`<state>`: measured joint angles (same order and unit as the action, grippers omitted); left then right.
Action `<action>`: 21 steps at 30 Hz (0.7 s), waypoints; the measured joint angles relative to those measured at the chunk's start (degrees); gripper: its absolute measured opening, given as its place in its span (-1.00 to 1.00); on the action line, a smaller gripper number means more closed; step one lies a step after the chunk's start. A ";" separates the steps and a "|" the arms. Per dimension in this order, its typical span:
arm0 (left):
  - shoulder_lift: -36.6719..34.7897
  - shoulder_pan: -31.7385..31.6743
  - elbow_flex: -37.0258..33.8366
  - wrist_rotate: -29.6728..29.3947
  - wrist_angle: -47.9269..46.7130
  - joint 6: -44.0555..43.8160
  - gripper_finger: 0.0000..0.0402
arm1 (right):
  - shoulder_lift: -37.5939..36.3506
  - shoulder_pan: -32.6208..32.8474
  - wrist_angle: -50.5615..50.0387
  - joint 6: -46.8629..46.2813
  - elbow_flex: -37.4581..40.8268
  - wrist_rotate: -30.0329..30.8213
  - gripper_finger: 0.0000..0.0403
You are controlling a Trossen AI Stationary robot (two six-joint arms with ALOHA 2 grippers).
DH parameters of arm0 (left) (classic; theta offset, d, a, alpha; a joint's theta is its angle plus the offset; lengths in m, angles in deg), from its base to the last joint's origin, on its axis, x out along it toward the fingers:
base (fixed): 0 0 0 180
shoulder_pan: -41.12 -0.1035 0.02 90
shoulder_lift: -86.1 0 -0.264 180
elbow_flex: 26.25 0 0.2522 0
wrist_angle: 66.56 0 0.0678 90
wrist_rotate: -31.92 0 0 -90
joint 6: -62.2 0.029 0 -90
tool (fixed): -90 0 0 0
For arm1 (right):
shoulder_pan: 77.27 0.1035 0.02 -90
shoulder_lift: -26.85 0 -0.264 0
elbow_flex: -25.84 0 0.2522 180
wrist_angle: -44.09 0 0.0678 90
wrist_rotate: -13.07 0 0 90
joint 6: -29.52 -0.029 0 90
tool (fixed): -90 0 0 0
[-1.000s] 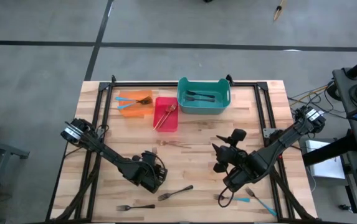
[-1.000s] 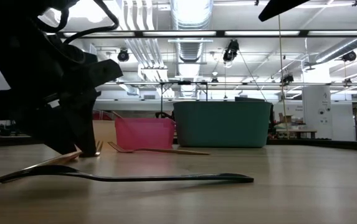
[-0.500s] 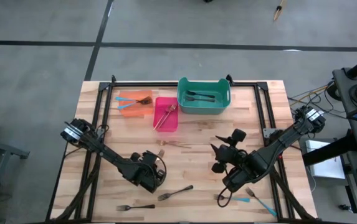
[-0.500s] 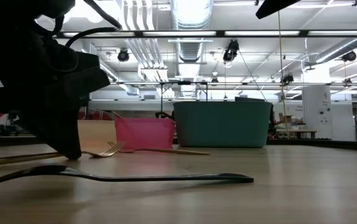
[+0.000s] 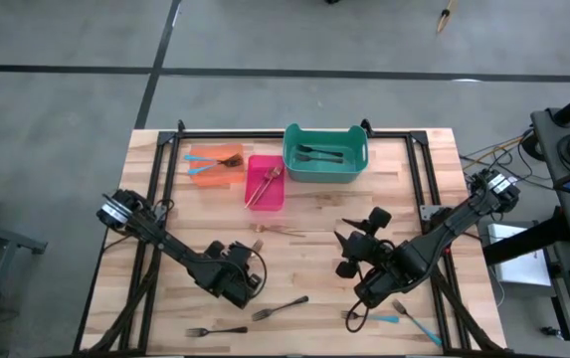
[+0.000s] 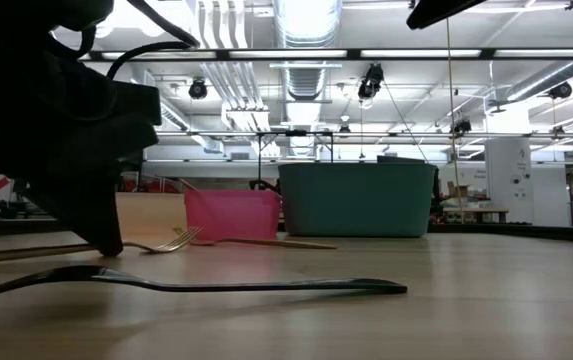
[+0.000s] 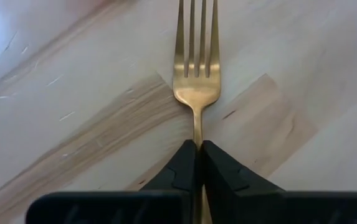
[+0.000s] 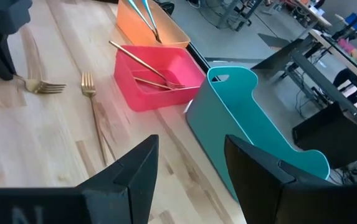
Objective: Sort silverware by color (type)
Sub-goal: Put the gold fork into the red bin
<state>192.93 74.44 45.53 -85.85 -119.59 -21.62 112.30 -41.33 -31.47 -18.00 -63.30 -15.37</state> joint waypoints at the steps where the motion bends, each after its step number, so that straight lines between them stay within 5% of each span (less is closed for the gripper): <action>1: -0.54 0.00 -0.05 0.00 -0.01 0.73 -0.99 | 0.00 -0.05 0.01 0.02 0.15 0.02 -0.13; 10: -10.84 0.42 -0.29 -2.08 -2.76 9.35 -1.00 | 0.02 -2.25 6.75 -4.35 2.51 -2.19 -0.13; 14: -18.02 -0.45 -0.18 -2.83 -5.75 17.09 -1.00 | 0.04 -4.15 10.34 1.64 3.84 -4.56 -0.13; 18: -26.02 -5.82 -0.23 -2.53 -8.35 26.60 -1.00 | 0.04 -9.58 11.15 7.89 4.14 -4.71 -0.13; 21: -32.26 -12.65 -0.20 -1.09 -8.29 35.44 -1.00 | 0.04 -15.80 11.15 13.83 4.17 -11.35 -0.13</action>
<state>160.67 61.79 45.33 -86.94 -127.88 13.82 112.34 -57.13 -20.32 -4.17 -59.14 -26.72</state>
